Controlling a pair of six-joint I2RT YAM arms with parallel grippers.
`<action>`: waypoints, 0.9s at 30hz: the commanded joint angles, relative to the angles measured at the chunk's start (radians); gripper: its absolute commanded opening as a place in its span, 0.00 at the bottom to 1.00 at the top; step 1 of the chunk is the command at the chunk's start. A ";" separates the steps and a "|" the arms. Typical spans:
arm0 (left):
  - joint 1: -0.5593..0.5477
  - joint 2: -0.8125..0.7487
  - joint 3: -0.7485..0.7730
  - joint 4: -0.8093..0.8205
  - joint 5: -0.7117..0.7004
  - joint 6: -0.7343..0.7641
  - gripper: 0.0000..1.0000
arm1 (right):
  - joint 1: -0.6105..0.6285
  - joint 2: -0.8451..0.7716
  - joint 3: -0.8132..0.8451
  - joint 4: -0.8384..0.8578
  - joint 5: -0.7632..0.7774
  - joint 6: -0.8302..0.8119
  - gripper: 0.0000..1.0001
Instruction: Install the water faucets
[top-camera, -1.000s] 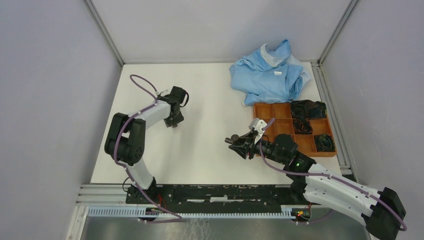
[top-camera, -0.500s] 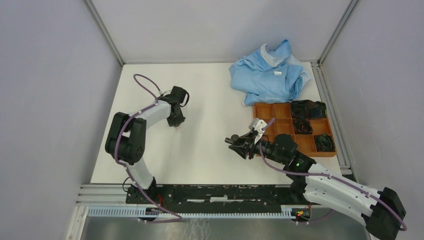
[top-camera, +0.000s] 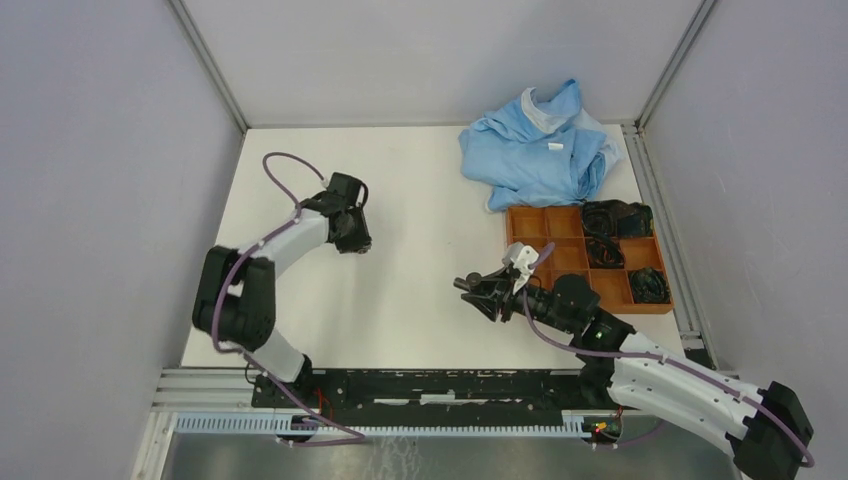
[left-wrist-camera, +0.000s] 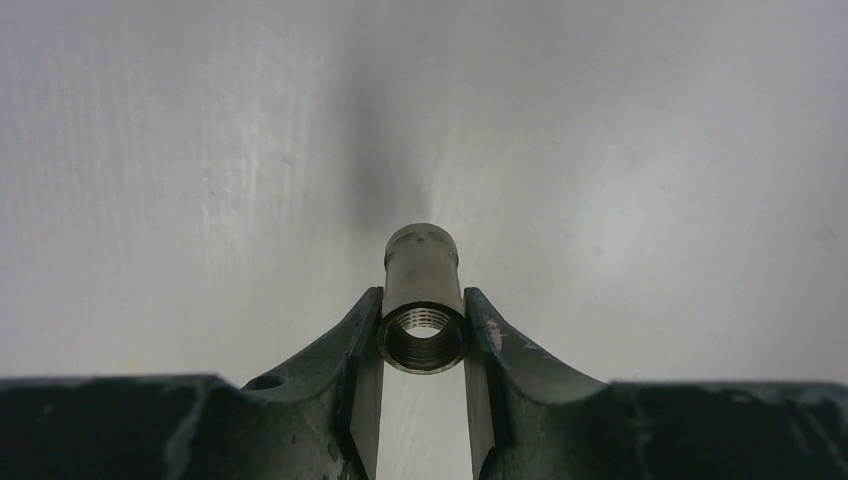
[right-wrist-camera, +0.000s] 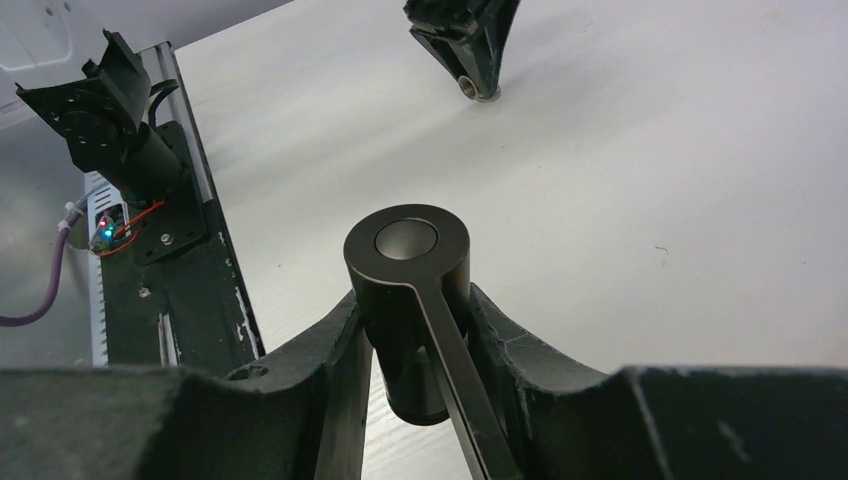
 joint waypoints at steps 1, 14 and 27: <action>0.001 -0.247 -0.009 0.095 0.437 0.182 0.02 | 0.000 -0.085 -0.040 0.146 0.037 -0.090 0.00; -0.003 -0.352 -0.037 0.195 1.352 -0.099 0.02 | 0.050 -0.190 0.016 0.130 -0.025 -0.461 0.00; -0.097 -0.499 -0.200 0.584 1.483 -0.585 0.02 | 0.360 -0.193 0.036 0.102 0.427 -0.798 0.00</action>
